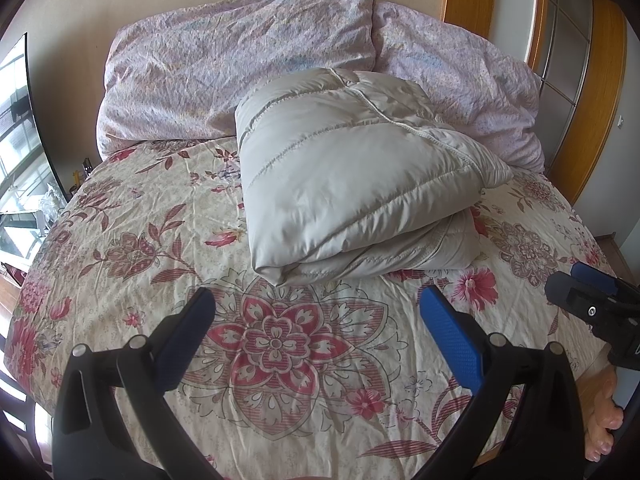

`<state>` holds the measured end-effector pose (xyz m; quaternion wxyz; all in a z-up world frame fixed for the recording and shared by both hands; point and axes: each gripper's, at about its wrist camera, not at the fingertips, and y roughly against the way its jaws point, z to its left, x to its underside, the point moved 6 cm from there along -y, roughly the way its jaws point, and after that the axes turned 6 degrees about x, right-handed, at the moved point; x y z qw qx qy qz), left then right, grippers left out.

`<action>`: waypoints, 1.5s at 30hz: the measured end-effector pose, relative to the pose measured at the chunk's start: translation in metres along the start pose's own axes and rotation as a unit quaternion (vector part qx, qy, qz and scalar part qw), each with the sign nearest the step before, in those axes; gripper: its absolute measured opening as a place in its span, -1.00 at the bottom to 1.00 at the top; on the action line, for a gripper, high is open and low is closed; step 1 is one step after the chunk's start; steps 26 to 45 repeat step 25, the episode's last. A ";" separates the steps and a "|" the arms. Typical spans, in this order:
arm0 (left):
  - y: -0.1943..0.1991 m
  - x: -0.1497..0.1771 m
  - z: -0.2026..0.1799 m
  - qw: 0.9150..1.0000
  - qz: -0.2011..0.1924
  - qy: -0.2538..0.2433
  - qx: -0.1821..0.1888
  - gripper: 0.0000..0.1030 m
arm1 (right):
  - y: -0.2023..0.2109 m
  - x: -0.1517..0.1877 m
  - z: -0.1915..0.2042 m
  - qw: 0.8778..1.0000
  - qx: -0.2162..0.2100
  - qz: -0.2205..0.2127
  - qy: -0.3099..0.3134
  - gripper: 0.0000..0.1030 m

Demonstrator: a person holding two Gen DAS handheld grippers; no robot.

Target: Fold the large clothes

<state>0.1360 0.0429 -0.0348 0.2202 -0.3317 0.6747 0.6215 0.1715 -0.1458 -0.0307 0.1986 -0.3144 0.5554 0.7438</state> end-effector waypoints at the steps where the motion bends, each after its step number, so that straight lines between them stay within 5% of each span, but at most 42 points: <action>1: 0.000 0.000 0.000 1.000 0.000 0.000 0.000 0.96 | 0.000 0.000 0.000 1.000 -0.001 0.000 0.000 0.97; 45: -0.001 0.000 -0.001 1.000 0.003 -0.001 0.006 0.96 | 0.000 0.000 0.001 1.000 -0.001 0.000 -0.001 0.97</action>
